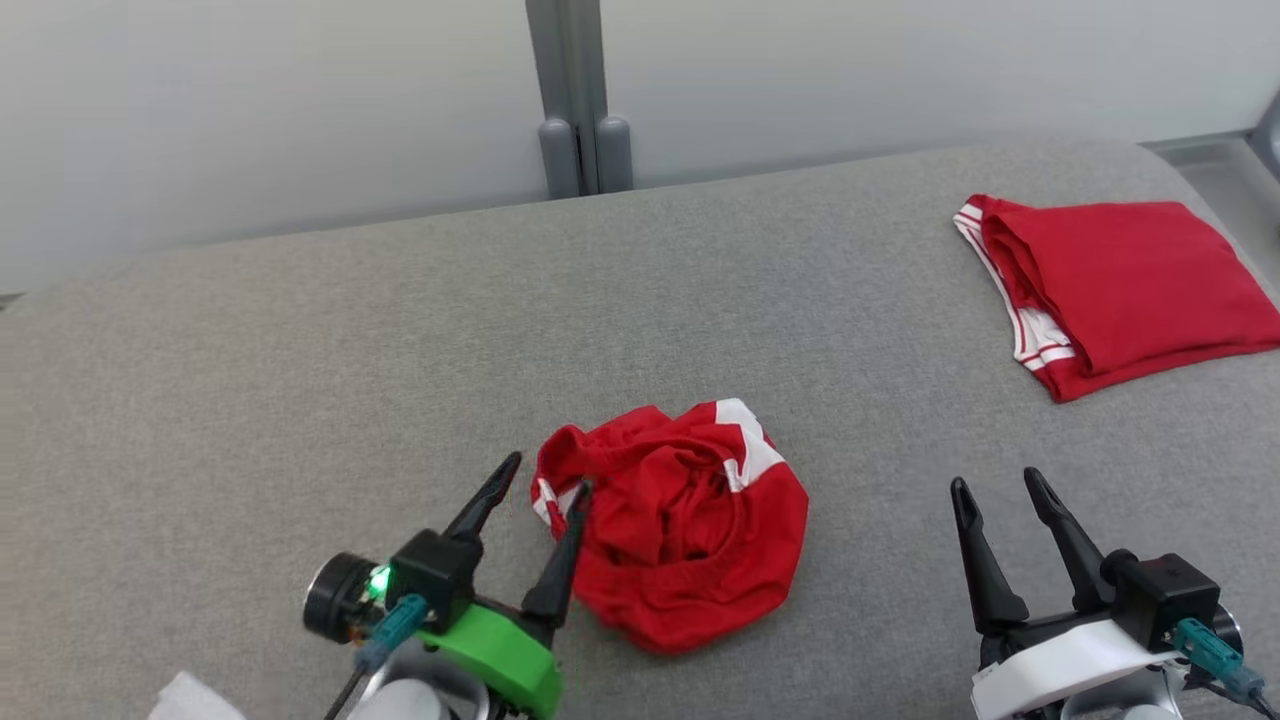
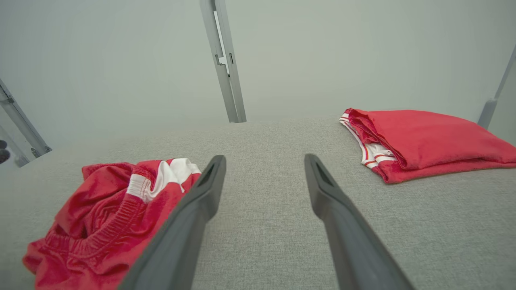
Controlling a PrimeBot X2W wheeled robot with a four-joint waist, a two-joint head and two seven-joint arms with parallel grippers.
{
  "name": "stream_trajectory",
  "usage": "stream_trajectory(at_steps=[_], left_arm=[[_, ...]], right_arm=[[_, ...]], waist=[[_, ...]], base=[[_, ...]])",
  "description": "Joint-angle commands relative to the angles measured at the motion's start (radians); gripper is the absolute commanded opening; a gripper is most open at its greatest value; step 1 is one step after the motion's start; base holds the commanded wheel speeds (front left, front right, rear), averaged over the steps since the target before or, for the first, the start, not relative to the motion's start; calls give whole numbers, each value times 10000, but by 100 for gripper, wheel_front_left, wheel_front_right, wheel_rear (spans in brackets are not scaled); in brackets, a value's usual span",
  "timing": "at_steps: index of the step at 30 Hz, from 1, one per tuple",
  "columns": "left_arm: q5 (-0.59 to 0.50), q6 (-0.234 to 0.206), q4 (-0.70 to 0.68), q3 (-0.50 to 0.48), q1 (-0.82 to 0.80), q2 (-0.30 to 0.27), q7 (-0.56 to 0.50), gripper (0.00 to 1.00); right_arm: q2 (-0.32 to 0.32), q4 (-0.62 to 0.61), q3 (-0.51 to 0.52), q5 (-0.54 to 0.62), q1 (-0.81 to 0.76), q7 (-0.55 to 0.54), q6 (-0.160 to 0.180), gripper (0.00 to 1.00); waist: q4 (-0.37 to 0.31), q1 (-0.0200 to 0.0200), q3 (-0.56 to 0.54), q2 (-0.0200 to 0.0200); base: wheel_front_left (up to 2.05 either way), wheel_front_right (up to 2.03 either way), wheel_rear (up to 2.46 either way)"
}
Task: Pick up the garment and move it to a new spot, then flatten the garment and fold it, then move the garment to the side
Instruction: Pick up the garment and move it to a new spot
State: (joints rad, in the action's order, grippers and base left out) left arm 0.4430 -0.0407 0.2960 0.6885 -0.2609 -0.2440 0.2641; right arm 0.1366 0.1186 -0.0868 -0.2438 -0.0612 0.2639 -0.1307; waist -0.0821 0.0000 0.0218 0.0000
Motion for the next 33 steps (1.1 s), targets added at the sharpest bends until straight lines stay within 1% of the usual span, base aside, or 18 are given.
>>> stream_trajectory(at_steps=[1,4,6,9,11,13,15,19,25,33], left_arm=[[80,-185,-264,-394,497,-17,-2,100],[-57,-562,-758,-1424,1482,-58,-3,100],[-139,-766,-1106,-2174,2065,102,-3,100],[-573,-987,-1592,-3239,2939,361,-3,100],[-959,-1044,-1889,-3770,3412,559,-3,100],[-1329,-975,-2186,-4203,3844,861,-1,100],[-1847,-868,-2352,-4475,4257,1017,-2,100],[-2536,-657,-2502,-4763,4875,1359,-2,100],[-3024,-277,-2524,-5117,5299,1678,-2,100],[-3300,60,-2585,-5379,5259,1860,-2,100]], right_arm=[[-47,28,19,-53,-211,6,0,100],[-156,48,95,-90,-303,6,0,100],[-220,54,129,-70,-435,6,0,100],[-262,39,144,-64,-584,4,0,100],[-303,20,130,-54,-693,4,0,100],[-334,14,112,-101,-826,4,0,100],[-373,14,4,-171,-939,6,0,100],[-319,29,-70,-172,-1103,6,0,100],[-328,-23,-59,-143,-1258,4,0,100],[-356,39,-58,-125,-1381,4,0,100]], waist=[[553,0,-570,0],[738,0,-827,0],[833,0,-975,0],[938,0,-1152,0],[1000,0,-1241,0],[1058,0,-1303,0],[1086,0,-1347,0],[1123,0,-1438,0],[1182,0,-1495,0],[1228,0,-1565,0]], base=[[0,0,0],[0,0,0],[0,0,0],[0,0,0],[0,0,0],[0,0,0],[0,0,0],[0,0,0],[0,0,0],[0,0,0]])
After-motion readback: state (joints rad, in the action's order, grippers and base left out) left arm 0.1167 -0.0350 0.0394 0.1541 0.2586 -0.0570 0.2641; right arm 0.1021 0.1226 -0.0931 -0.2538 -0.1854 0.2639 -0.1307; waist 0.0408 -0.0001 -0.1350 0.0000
